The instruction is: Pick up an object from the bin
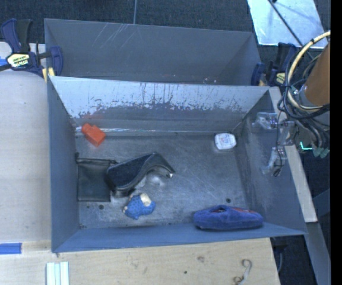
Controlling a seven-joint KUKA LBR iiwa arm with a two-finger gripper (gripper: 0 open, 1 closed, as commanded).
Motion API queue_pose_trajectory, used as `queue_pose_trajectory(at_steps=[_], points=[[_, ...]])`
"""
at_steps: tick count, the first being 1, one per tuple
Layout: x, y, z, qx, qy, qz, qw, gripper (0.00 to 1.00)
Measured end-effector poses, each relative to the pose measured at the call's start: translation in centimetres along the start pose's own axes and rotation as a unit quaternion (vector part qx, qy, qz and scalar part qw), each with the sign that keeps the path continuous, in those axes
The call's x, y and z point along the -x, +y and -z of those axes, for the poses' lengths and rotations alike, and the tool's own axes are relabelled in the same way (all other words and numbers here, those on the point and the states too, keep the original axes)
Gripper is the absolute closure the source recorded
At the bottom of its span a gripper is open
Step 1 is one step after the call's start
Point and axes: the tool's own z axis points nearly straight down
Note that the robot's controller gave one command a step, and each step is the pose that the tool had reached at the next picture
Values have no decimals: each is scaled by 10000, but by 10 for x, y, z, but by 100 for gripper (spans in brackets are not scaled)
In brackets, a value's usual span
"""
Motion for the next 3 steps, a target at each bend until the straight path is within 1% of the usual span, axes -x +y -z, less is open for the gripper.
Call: queue_pose_trajectory(at_steps=[1, 2, 3], points=[[-20, 18, -110, 8, 8, -462, 9989, 0], [-49, 71, -113, 3, -29, 138, 9999, 0], [-53, 80, -146, -24, -184, 670, 9976, 0]])
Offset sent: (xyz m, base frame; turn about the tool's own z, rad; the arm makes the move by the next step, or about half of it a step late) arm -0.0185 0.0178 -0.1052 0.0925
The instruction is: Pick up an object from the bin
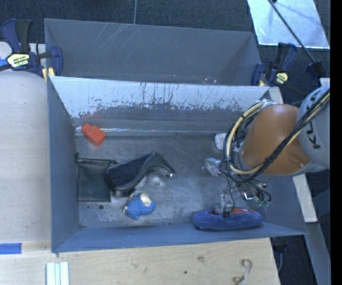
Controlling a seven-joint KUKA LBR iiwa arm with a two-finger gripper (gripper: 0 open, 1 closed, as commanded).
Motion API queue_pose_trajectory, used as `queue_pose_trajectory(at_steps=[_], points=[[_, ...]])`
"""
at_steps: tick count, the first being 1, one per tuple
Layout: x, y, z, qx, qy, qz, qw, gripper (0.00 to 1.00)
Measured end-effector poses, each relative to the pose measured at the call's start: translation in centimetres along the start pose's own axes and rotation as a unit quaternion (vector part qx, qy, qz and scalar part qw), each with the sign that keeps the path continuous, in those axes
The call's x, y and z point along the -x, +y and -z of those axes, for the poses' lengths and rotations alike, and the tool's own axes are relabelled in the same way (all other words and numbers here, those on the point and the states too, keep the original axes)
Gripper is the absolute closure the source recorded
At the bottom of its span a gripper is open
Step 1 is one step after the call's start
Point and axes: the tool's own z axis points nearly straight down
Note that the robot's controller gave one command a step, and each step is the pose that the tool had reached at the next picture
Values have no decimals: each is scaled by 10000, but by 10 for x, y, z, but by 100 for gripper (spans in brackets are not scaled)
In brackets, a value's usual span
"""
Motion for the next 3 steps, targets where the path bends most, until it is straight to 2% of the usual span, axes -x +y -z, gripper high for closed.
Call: queue_pose_trajectory(at_steps=[1, 2, 3], points=[[-5, -77, -3, 112, 42, -335, 9994, 0], [-4, -32, 1, -18, -78, 1421, 9898, 0], [-3, -24, 1, -36, -59, 1514, 9885, 0]])
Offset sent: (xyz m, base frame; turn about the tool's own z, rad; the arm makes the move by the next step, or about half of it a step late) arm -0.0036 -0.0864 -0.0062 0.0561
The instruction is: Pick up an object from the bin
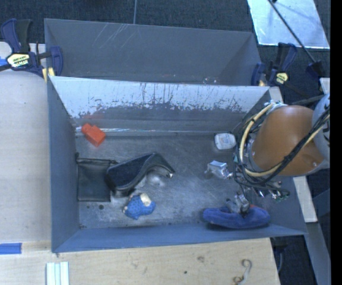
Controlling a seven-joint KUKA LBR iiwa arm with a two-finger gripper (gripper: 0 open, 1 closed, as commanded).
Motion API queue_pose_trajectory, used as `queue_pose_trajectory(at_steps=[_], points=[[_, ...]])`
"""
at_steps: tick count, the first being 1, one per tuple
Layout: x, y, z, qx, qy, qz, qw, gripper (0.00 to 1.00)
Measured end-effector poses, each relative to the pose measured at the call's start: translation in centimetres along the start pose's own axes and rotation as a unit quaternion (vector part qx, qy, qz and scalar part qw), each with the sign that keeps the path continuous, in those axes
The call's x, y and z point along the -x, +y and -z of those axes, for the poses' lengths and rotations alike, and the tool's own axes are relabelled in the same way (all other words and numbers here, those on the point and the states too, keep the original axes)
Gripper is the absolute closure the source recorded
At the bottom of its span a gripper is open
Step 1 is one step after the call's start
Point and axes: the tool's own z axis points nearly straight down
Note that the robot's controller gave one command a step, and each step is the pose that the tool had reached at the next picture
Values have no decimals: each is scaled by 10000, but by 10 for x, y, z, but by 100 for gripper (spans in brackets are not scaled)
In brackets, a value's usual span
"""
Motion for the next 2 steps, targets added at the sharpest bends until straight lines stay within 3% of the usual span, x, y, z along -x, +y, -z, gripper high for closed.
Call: queue_pose_trajectory(at_steps=[1, 2], points=[[-1, 0, 0, 13, -8, 34, 10000, 0], [-3, -6, -1, 88, -44, 464, 9989, 0]])
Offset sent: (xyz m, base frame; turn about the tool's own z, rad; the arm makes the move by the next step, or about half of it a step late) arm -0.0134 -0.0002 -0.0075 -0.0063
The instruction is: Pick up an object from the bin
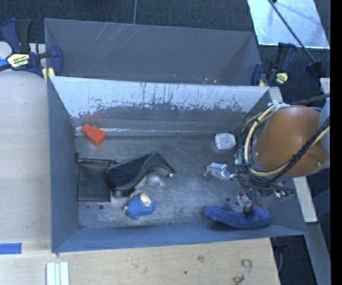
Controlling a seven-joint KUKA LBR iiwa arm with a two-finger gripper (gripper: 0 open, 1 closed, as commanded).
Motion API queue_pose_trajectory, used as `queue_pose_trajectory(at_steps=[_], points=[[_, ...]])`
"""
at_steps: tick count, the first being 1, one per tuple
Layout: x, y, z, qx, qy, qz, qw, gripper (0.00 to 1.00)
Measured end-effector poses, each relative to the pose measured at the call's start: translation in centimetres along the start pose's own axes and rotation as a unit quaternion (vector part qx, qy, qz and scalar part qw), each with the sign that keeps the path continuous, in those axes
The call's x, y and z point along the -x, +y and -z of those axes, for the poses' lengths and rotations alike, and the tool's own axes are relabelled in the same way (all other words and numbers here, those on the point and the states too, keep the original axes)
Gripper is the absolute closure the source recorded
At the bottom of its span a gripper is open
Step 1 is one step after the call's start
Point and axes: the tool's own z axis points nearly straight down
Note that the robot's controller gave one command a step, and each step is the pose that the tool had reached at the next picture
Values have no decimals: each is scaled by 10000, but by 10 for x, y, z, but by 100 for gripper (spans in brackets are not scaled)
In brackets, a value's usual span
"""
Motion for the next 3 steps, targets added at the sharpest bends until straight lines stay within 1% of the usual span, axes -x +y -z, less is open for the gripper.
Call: queue_pose_trajectory(at_steps=[1, 2, 3], points=[[-11, -26, 5, 45, 70, -102, 9999, 0], [-8, -10, 2, 94, 8, 1524, 9883, 0], [-19, -16, -2, 101, 130, 1508, 9884, 100]])
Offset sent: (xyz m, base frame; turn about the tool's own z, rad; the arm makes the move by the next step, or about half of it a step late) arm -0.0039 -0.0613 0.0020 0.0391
